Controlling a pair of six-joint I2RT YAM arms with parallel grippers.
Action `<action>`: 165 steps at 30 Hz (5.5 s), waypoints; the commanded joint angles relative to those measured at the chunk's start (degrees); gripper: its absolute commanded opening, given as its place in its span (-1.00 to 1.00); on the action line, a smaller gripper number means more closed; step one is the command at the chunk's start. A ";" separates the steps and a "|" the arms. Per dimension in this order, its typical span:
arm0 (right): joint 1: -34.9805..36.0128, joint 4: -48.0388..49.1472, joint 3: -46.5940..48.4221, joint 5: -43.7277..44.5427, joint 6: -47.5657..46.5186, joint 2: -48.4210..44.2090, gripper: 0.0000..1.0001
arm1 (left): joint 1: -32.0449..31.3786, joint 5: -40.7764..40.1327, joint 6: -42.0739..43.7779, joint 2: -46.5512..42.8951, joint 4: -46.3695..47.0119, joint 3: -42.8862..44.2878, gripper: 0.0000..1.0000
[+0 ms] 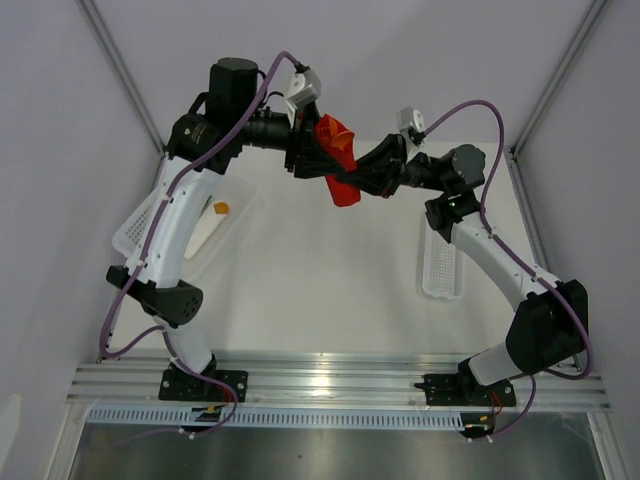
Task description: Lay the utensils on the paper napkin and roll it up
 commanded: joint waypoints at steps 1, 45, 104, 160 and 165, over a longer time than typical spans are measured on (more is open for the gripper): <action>-0.33 -0.89 0.72 1.95 -2.77 -0.53 -1.00 | -0.09 -1.87 -1.79 -1.56 2.64 2.70 0.20; 3.19 22.49 13.46 18.64 6.28 2.37 -1.00 | -0.70 -3.99 -9.88 -4.46 14.52 -0.54 0.64; 10.75 -19.61 20.32 81.41 13.05 -1.76 -1.00 | -18.28 -56.90 74.14 -19.14 53.71 -44.94 -0.17; 11.01 -19.17 19.62 78.42 11.38 -0.97 -1.00 | -19.78 -54.88 82.76 -18.17 62.24 -44.76 -0.41; 11.01 -19.44 19.27 77.81 11.64 -1.49 -1.00 | -19.78 -56.54 82.76 -15.89 59.43 -40.99 -0.64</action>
